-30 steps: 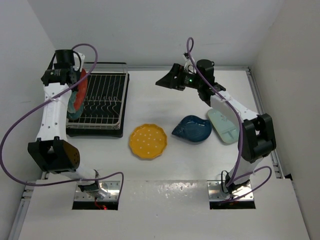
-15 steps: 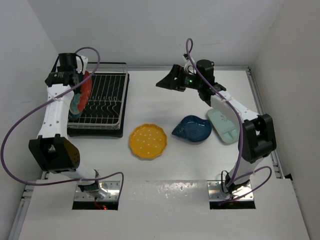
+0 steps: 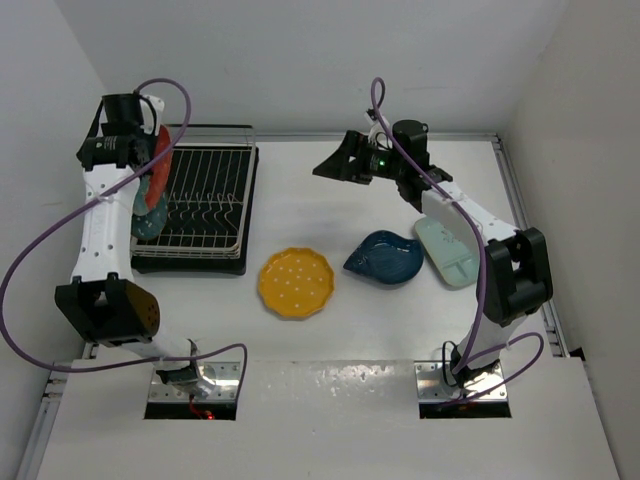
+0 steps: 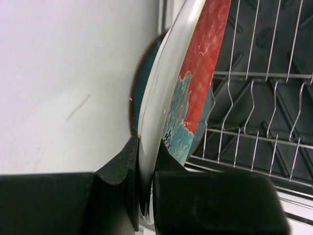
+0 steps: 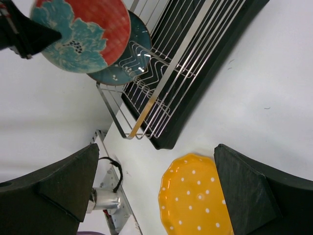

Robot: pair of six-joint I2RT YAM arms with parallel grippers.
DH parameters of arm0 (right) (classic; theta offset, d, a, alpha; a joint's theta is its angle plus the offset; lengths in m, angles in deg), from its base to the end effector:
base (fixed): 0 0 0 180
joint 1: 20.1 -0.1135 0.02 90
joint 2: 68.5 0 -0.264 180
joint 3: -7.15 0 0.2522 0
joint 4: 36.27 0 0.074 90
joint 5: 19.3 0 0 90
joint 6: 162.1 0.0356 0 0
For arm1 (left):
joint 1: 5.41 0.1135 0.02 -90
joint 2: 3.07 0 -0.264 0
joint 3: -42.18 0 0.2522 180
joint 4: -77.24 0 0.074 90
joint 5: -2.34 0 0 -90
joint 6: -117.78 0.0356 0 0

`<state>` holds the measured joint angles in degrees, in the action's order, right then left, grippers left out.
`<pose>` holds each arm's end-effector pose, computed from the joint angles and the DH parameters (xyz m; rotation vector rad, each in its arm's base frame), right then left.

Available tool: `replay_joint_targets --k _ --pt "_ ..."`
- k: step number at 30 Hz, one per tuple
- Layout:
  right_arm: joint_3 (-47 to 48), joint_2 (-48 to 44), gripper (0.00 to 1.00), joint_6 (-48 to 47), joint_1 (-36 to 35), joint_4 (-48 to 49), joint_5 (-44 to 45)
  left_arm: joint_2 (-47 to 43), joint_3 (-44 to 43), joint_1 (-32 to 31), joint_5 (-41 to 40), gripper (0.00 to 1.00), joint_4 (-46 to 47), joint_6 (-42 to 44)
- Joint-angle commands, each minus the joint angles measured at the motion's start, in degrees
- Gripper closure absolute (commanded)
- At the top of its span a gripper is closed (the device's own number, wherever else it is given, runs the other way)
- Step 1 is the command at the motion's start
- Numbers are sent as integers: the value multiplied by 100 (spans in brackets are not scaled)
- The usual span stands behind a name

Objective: Load the plates into the dish rack

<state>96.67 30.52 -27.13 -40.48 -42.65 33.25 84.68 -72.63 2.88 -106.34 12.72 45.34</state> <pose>0.3754 0.1625 0.3046 -0.0730 2.0272 1.3619 0.3148 0.0574 0.4265 -0.0002 2.2530 0.6079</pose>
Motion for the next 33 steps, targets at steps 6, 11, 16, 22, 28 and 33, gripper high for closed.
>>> replay_joint_targets --k 6,11,16,22,28,33 --pt "-18 -375 0 -164 69 176 27 -293 701 296 -399 100 1376 28" --pt "-62 -393 0 -111 96 229 10 -293 824 296 -400 100 1429 28" --pt "-53 -392 0 -94 96 273 -8 -398 834 296 -453 100 1429 28" --pt "26 -331 0 -76 105 273 -25 -346 51 234 -619 100 1183 -148" --pt "8 -357 0 -102 113 247 -34 -346 104 234 -901 100 1130 -324" --pt "-36 -393 0 -103 157 220 -43 -346 437 295 -700 100 1130 -384"
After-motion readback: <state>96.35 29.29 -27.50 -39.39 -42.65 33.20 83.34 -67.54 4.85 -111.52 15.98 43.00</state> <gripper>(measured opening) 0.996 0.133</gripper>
